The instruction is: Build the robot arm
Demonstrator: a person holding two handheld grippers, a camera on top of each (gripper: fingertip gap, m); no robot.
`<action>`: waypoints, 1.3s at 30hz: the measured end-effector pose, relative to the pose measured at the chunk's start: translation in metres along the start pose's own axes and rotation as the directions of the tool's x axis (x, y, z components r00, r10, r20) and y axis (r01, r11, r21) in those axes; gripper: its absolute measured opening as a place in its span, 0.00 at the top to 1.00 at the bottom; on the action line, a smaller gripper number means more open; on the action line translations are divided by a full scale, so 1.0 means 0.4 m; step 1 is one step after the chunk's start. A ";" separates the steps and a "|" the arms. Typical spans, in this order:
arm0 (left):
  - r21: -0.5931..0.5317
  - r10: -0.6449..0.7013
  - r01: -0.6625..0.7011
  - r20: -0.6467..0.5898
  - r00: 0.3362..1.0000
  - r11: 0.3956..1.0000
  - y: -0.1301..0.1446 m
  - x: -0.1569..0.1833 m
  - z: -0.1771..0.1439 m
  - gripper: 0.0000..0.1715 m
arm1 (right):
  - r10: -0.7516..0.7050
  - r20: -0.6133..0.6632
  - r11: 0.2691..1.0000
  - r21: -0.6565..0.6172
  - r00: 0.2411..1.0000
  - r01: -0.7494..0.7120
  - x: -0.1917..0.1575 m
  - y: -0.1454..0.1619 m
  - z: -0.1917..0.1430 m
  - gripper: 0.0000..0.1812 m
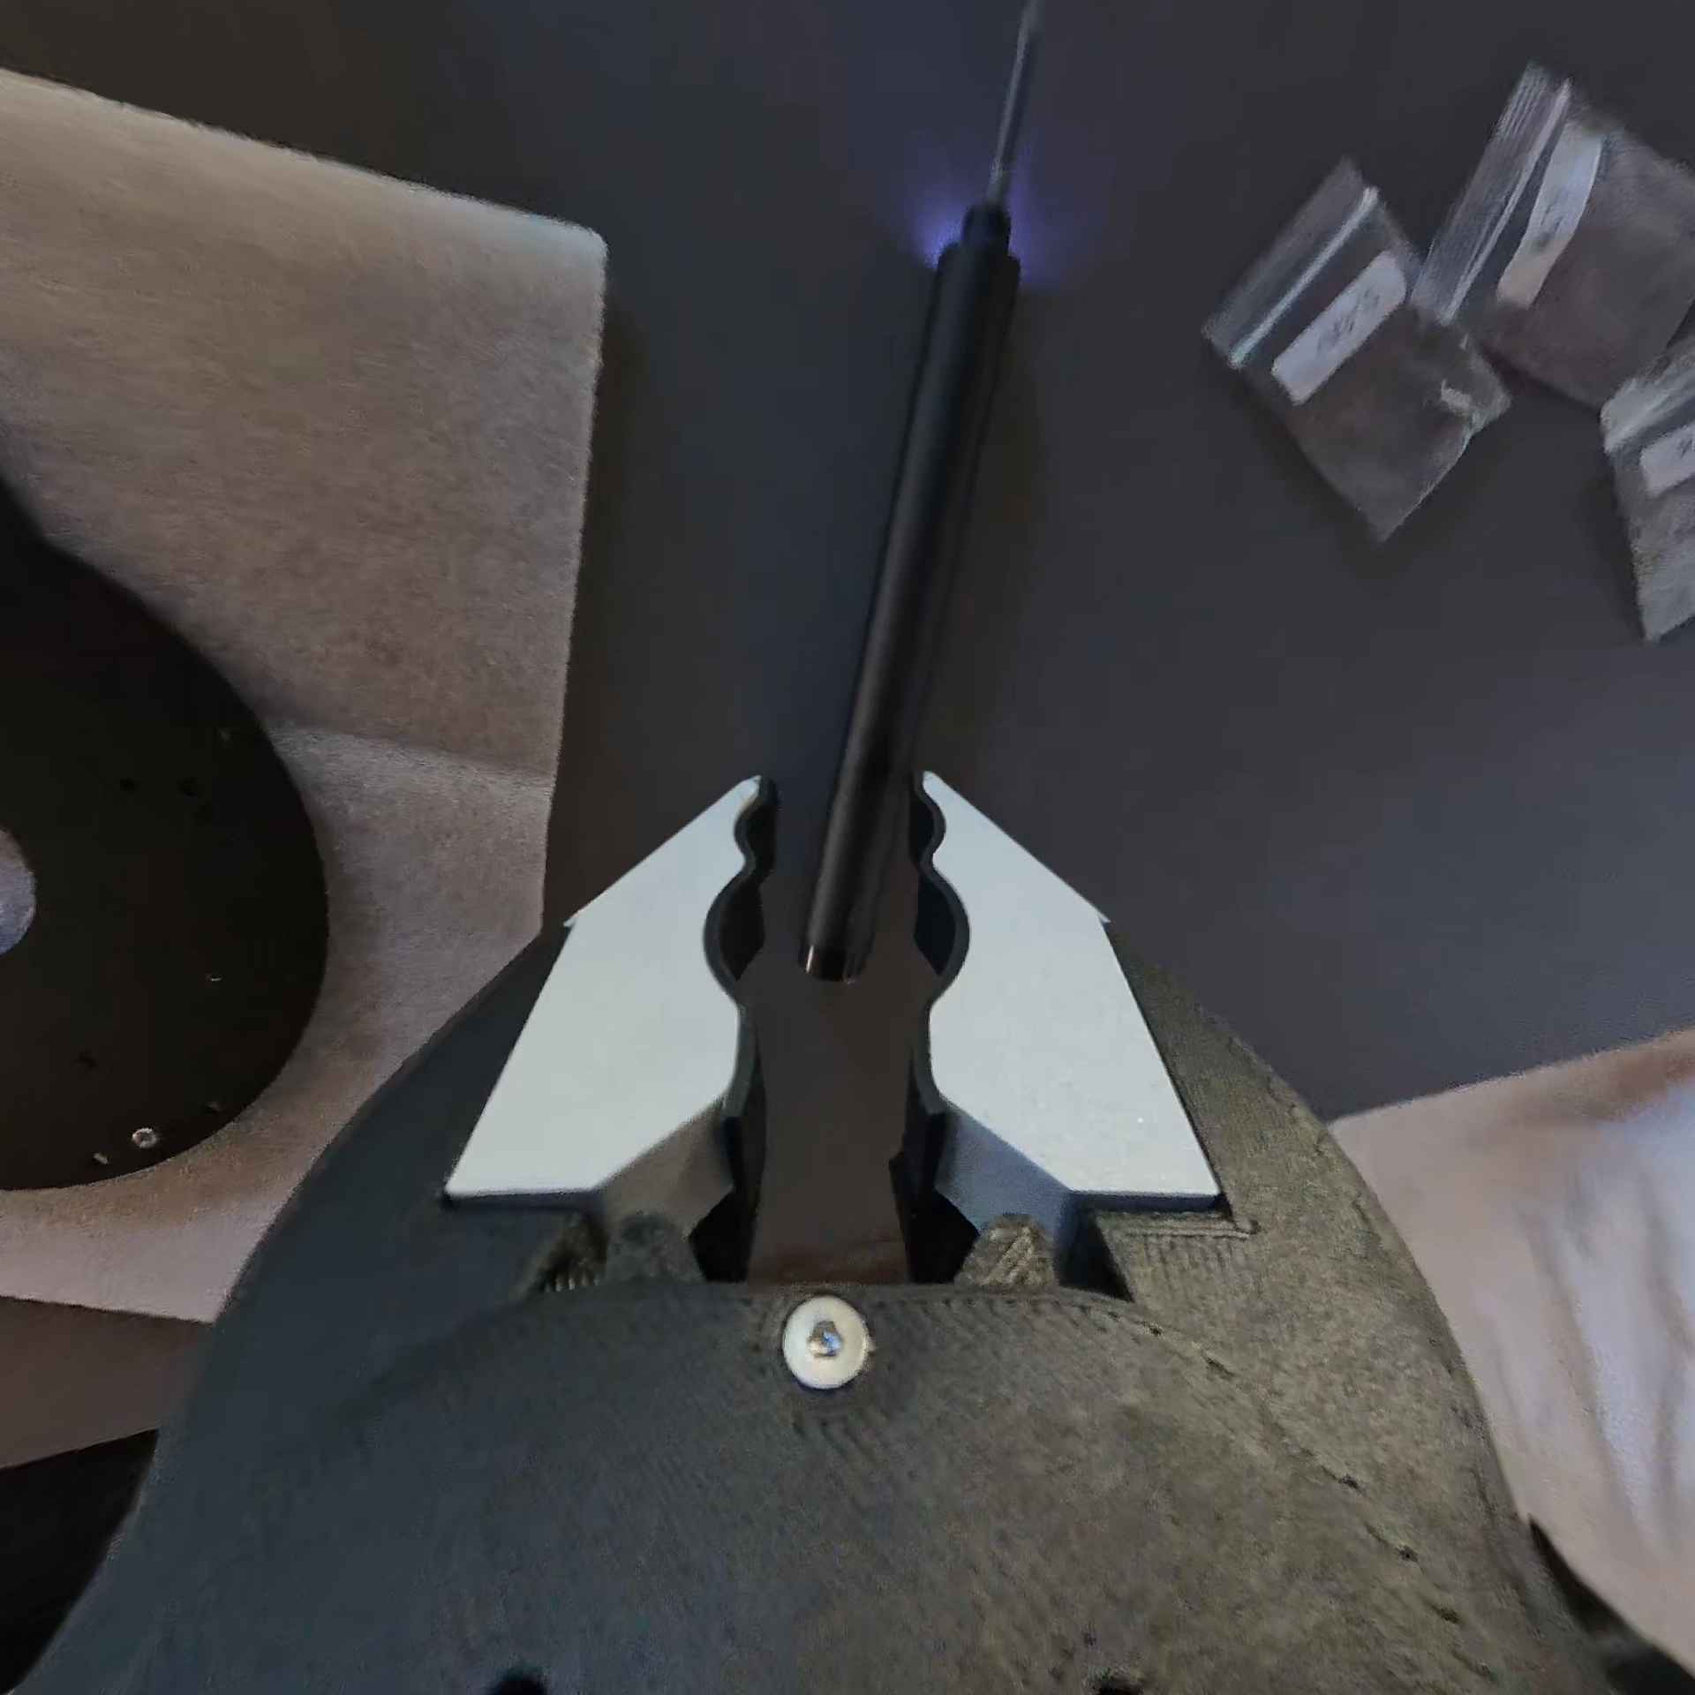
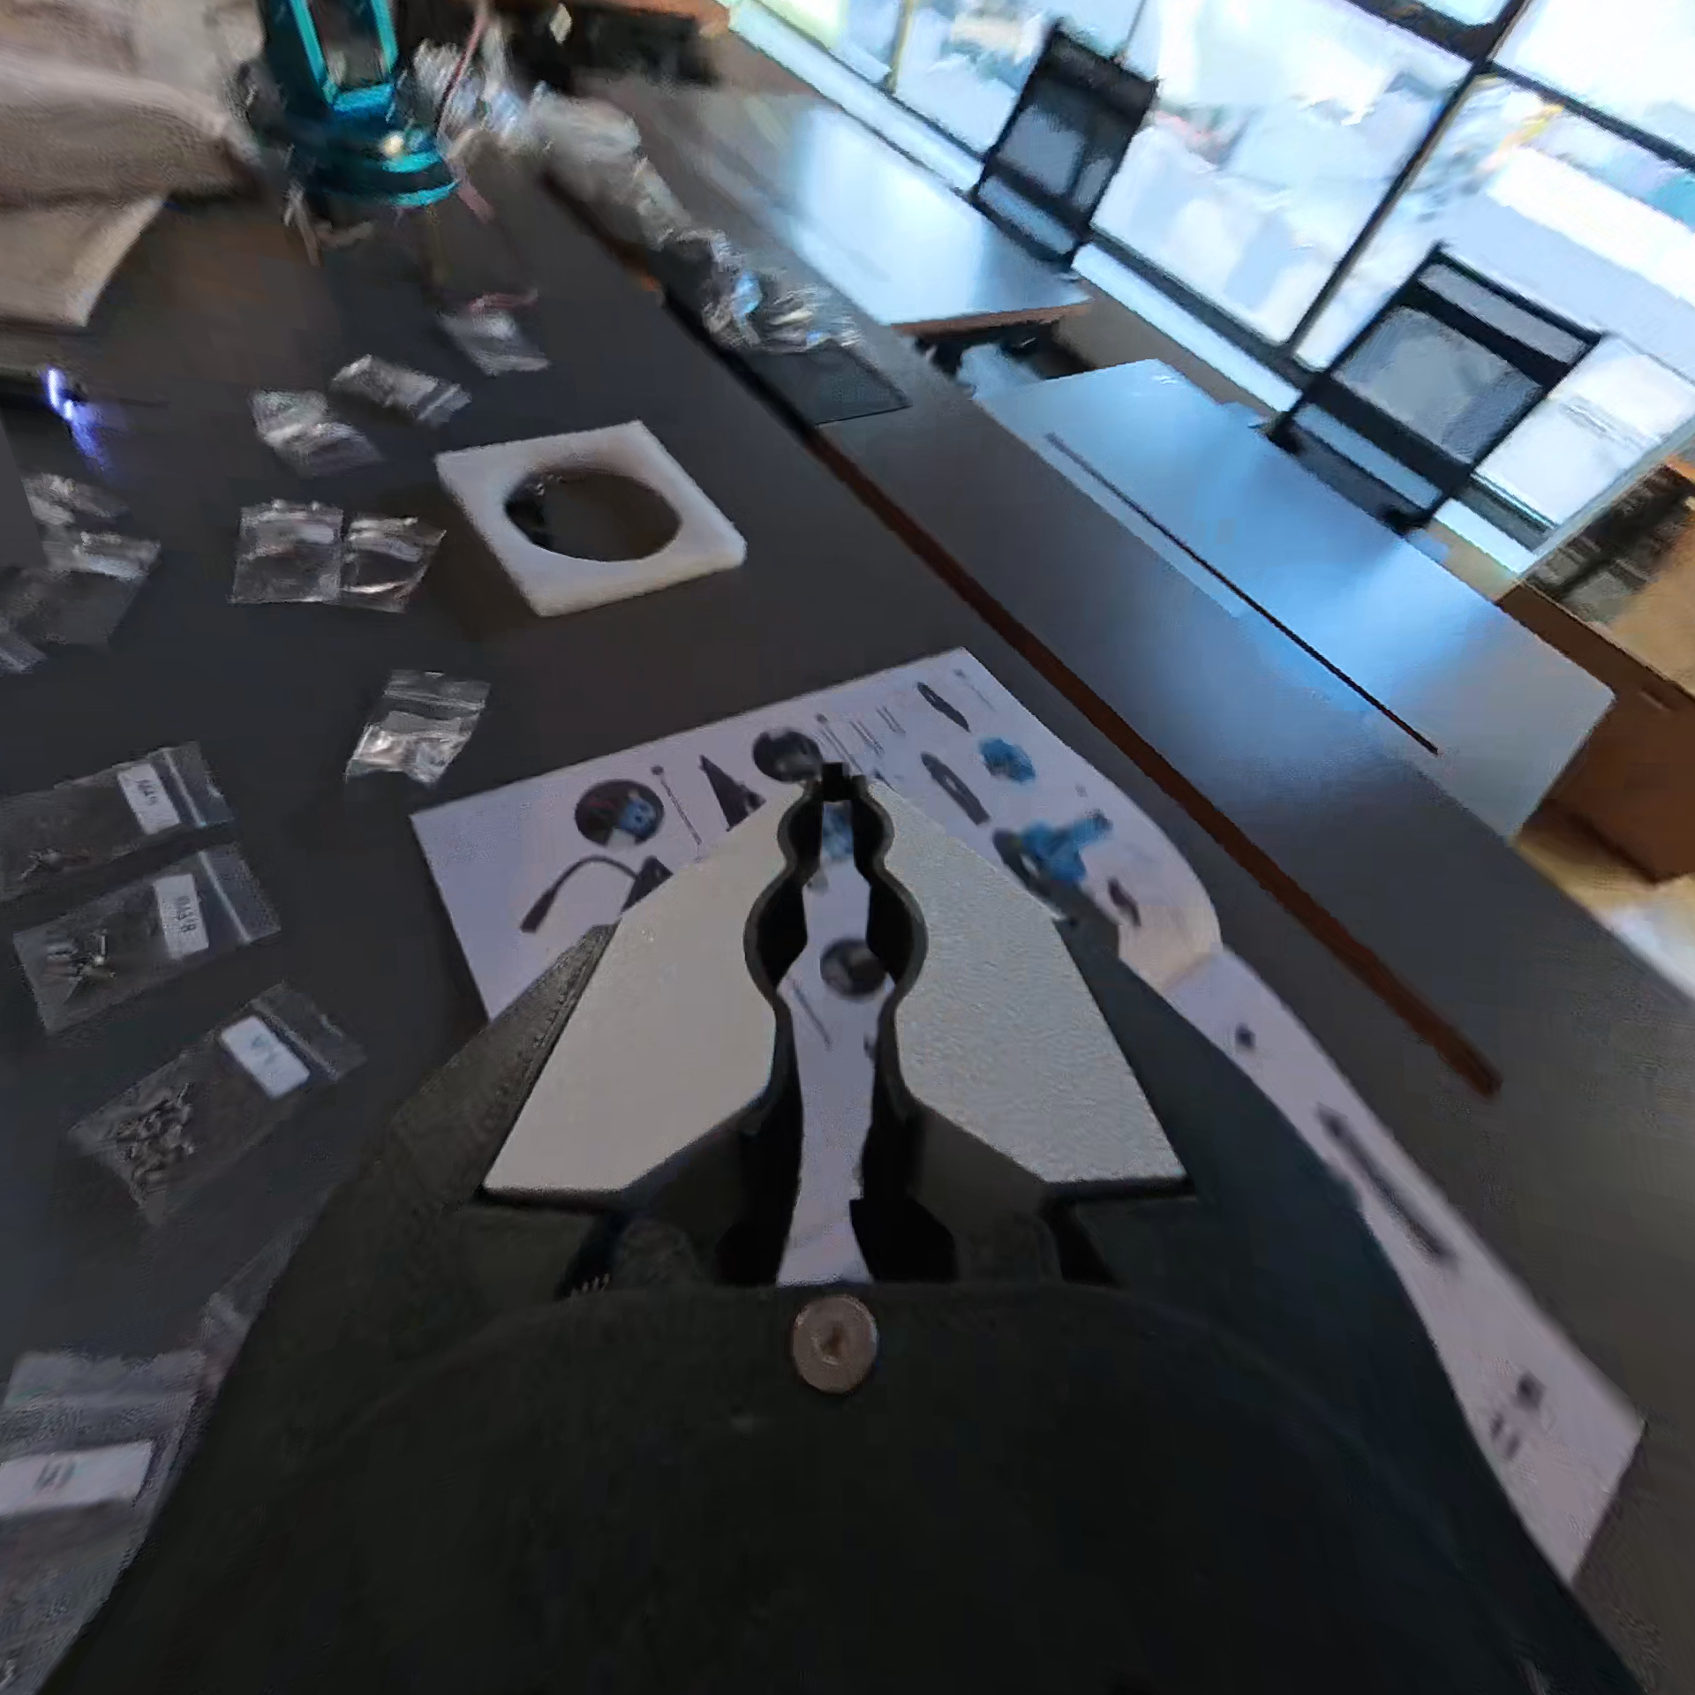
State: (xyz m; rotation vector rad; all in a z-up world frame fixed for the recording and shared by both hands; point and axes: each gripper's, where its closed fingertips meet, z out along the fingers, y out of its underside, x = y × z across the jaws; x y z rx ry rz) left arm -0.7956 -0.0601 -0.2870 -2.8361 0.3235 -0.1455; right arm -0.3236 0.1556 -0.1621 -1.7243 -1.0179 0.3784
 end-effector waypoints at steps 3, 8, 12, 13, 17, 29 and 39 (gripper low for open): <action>0.131 -0.040 0.032 0.056 0.998 0.991 -0.050 0.008 -0.029 0.83 | 0.182 -0.036 0.974 0.143 0.983 -0.175 0.020 0.079 -0.093 0.98; 0.388 -0.079 0.064 0.022 0.997 0.919 -0.204 0.085 -0.086 0.76 | 0.274 -0.094 0.933 0.269 0.957 -0.240 0.052 0.156 -0.150 0.98; 0.553 -0.039 0.047 -0.027 0.999 0.832 -0.325 0.173 -0.116 0.78 | 0.241 -0.150 0.951 0.233 0.959 -0.202 0.098 0.176 -0.152 0.98; 0.583 -0.037 0.056 -0.045 0.998 0.811 -0.350 0.194 -0.120 0.78 | 0.234 -0.184 0.960 0.198 0.955 -0.197 0.113 0.196 -0.150 0.98; 0.618 -0.039 0.065 -0.055 0.998 0.783 -0.411 0.235 -0.109 0.78 | 0.201 -0.320 0.979 0.067 0.926 -0.190 0.153 0.271 -0.155 0.98; 0.578 -0.054 0.079 -0.061 0.997 0.812 -0.444 0.252 -0.046 0.80 | 0.162 -0.371 0.983 -0.022 0.914 -0.183 0.160 0.302 -0.142 0.98; 0.619 -0.069 0.084 -0.047 0.996 0.781 -0.416 0.224 -0.094 0.84 | 0.106 -0.391 0.993 -0.013 0.914 -0.121 0.167 0.291 -0.147 0.98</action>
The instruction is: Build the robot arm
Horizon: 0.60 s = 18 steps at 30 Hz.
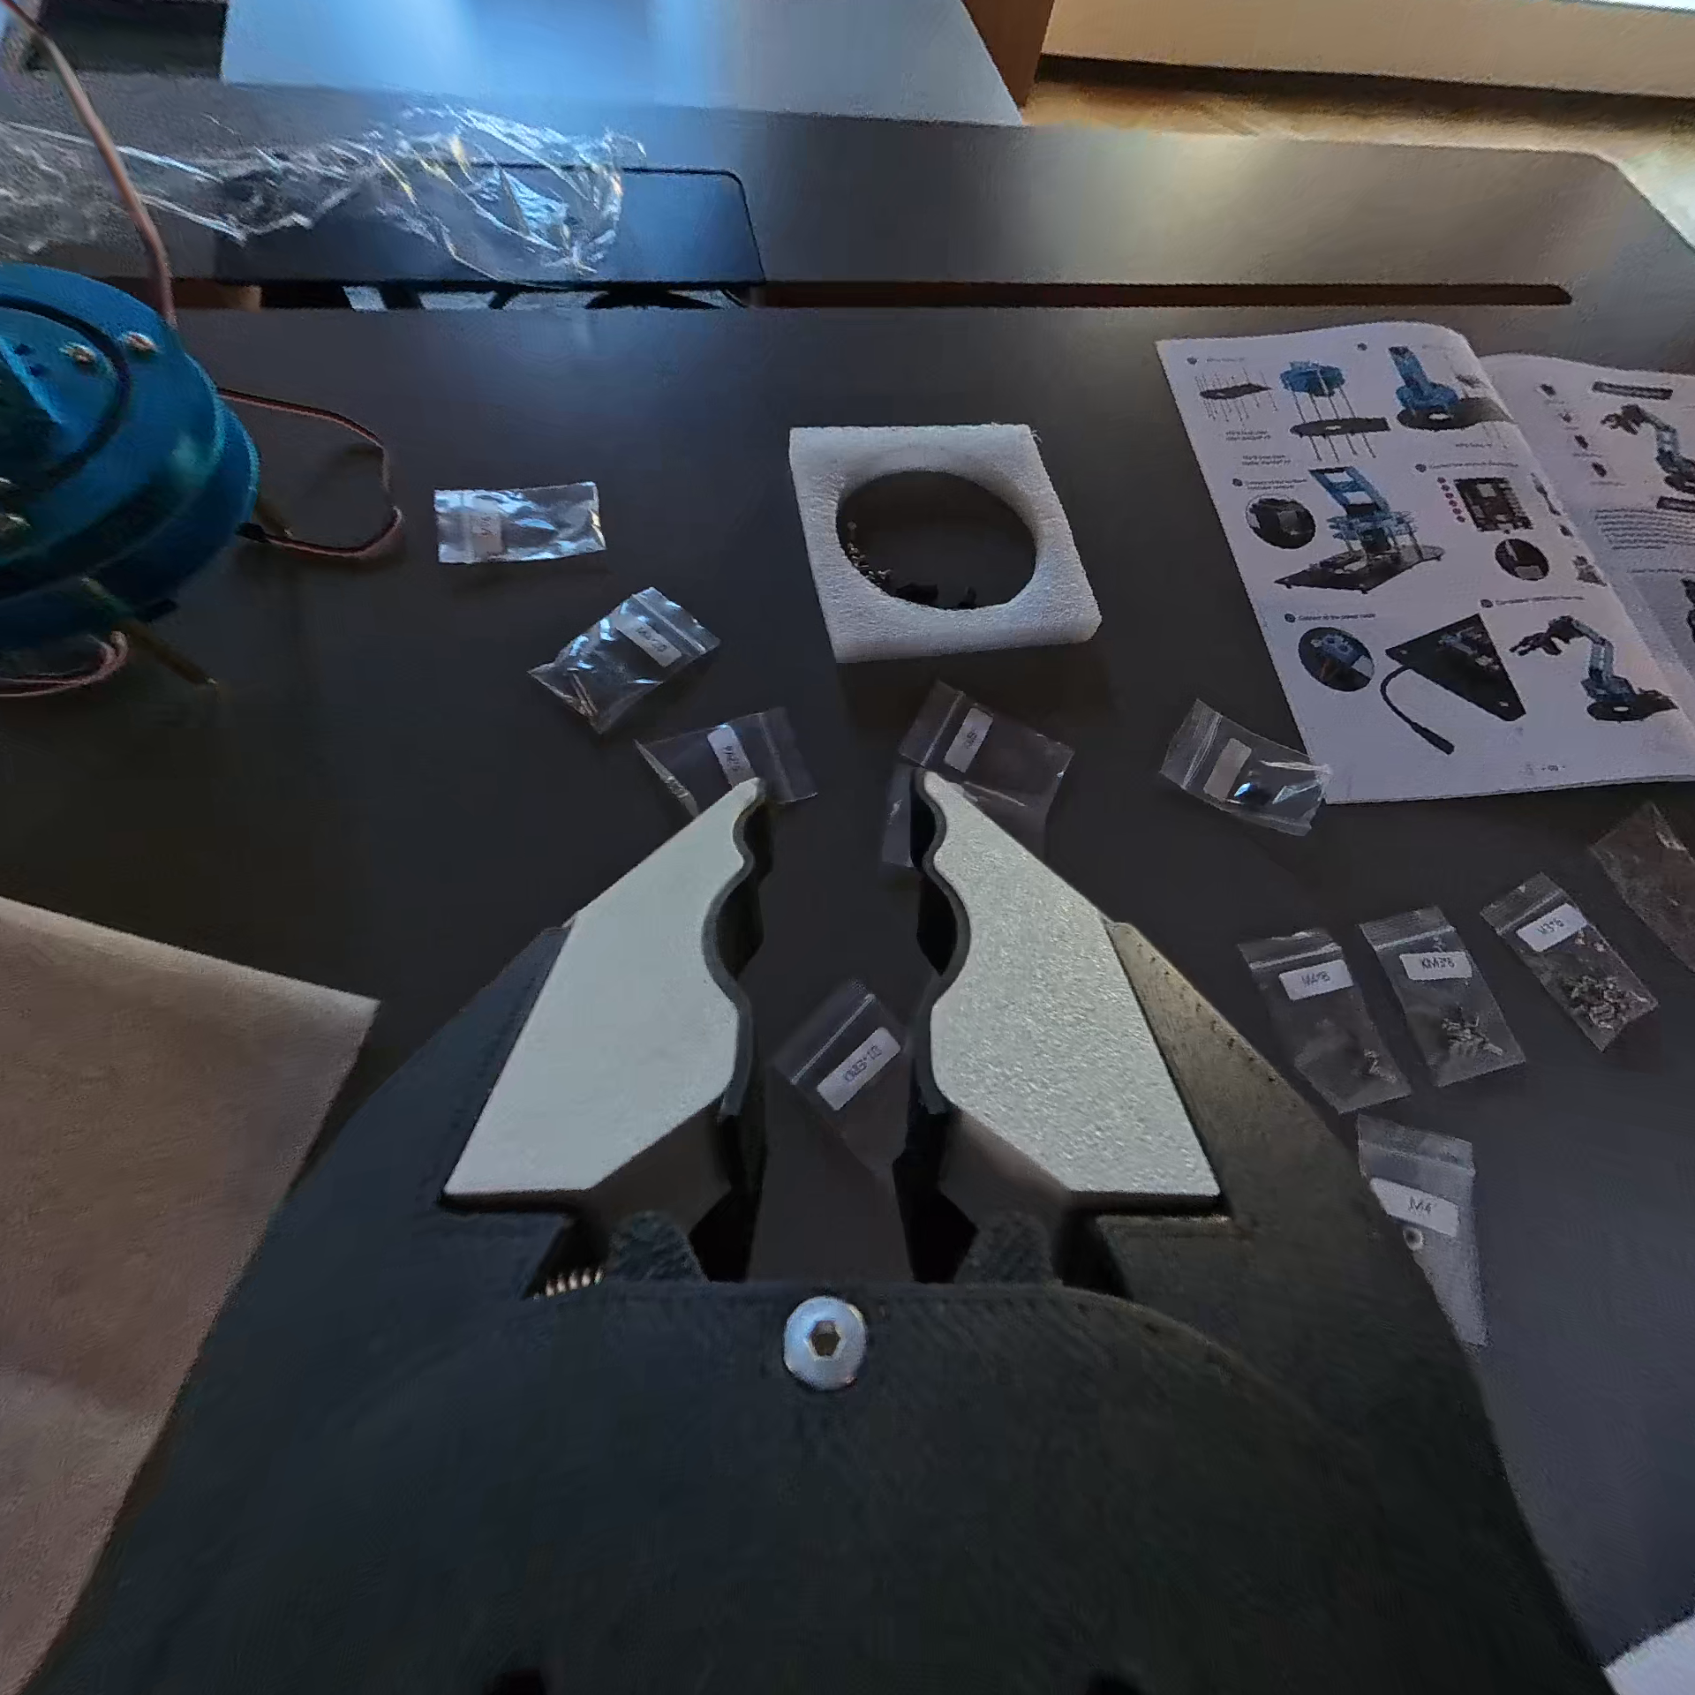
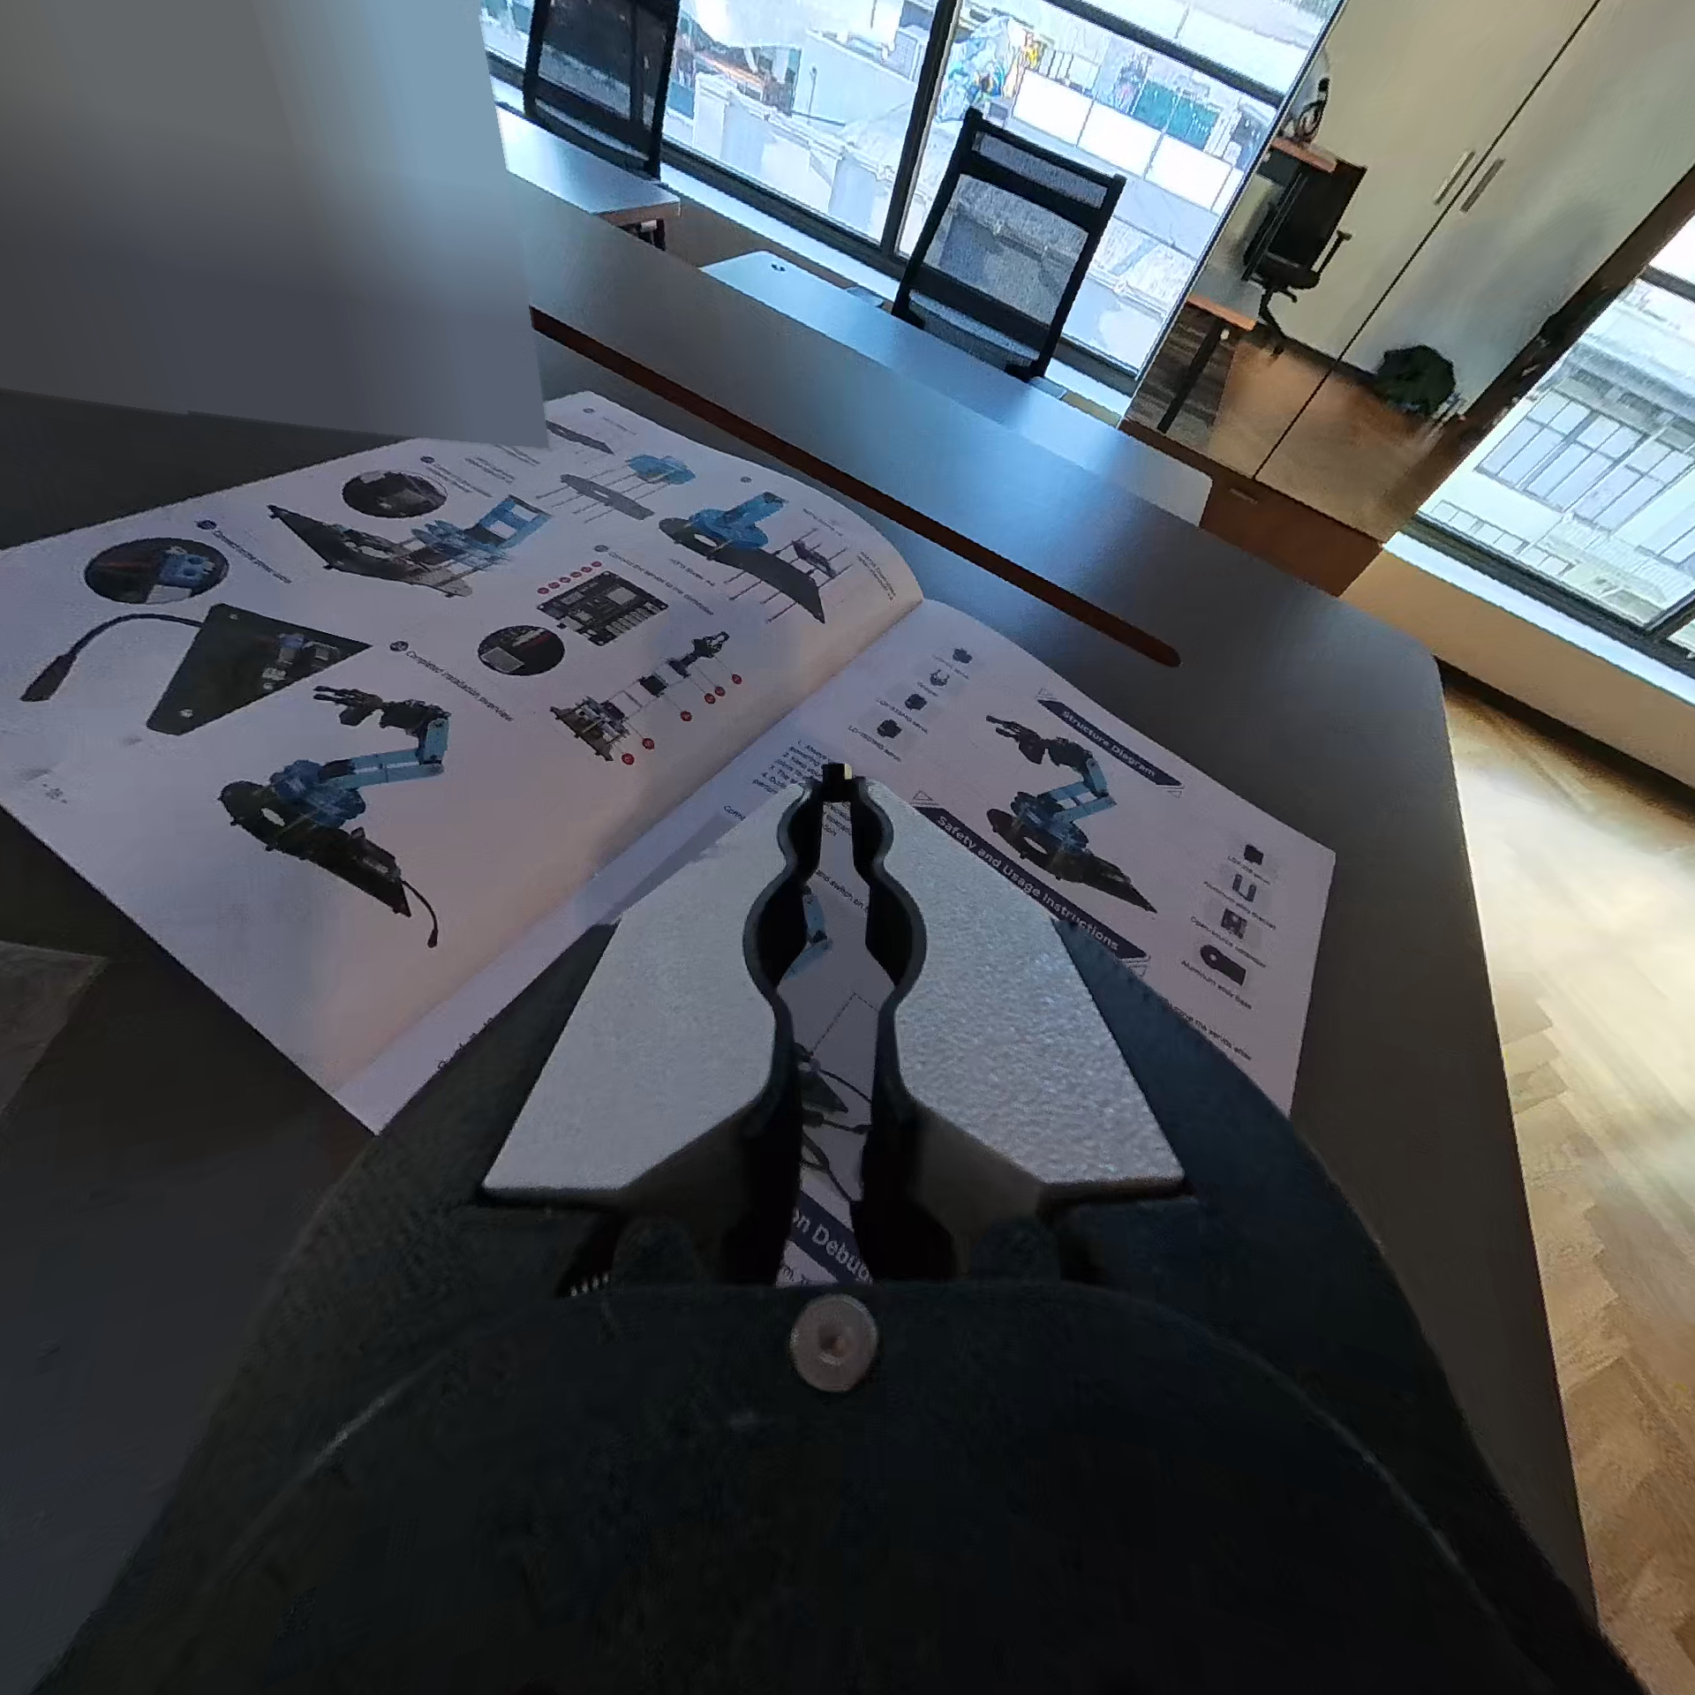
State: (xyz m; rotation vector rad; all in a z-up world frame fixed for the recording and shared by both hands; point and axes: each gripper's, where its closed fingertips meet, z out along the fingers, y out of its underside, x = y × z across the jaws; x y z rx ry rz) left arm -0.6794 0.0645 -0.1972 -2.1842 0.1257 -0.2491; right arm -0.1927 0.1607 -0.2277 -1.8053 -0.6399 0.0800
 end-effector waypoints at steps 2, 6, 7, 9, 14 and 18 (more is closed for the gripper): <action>0.022 0.016 -0.017 0.025 1.000 1.000 -0.009 -0.014 -0.031 0.84 | -0.024 -0.003 1.000 -0.004 1.000 0.024 0.001 0.003 0.002 0.98; 0.113 0.071 -0.096 0.211 0.975 0.989 -0.058 -0.096 -0.179 0.85 | -0.073 -0.023 0.997 0.002 0.997 0.073 0.010 -0.001 -0.005 0.98; 0.146 0.082 -0.128 0.285 0.955 0.981 -0.078 -0.127 -0.242 0.85 | -0.073 -0.023 0.997 0.011 0.997 0.073 0.010 -0.005 -0.007 0.98; 0.204 0.081 -0.186 0.435 0.897 0.961 -0.112 -0.192 -0.384 0.85 | -0.064 -0.004 0.997 0.045 0.998 0.064 0.004 -0.017 -0.004 0.98; 0.294 -0.006 -0.223 0.617 0.787 0.930 -0.114 -0.307 -0.674 0.85 | -0.080 0.064 0.991 0.111 0.995 0.073 -0.051 -0.053 0.017 0.98; 0.314 -0.088 -0.108 0.551 0.830 0.943 -0.030 -0.359 -0.731 0.85 | -0.231 0.164 0.963 0.176 0.959 0.202 -0.221 -0.153 0.029 0.98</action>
